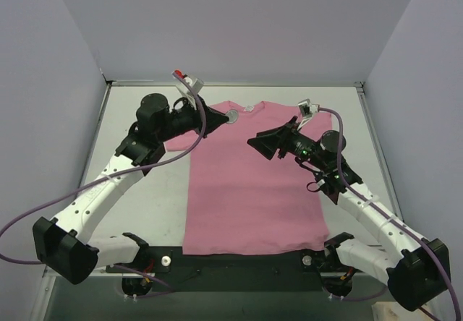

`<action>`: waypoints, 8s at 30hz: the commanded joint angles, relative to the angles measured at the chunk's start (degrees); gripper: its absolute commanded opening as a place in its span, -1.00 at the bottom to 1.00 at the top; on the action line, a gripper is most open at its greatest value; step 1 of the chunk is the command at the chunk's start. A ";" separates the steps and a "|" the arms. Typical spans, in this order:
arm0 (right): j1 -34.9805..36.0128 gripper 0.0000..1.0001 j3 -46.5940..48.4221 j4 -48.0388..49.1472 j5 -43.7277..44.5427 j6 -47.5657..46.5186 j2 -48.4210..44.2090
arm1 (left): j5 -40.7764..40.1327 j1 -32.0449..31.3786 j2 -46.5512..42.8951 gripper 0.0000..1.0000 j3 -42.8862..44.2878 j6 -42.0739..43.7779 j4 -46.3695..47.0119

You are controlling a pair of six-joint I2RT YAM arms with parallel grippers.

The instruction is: Pin the brooch onto the clothing

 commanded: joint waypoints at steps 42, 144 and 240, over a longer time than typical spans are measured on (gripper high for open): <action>-1.59 1.00 1.80 -19.75 10.40 -11.67 -4.10 | -65.26 -10.26 36.21 -1.00 26.07 18.39 -30.99; -13.81 1.00 -2.60 -37.77 17.78 -9.74 -10.16 | -61.85 -12.72 61.28 -1.00 45.60 11.53 -37.41; -11.61 0.99 -2.07 -25.29 10.40 -9.73 7.92 | -26.25 -2.00 33.68 -1.00 3.05 11.89 11.90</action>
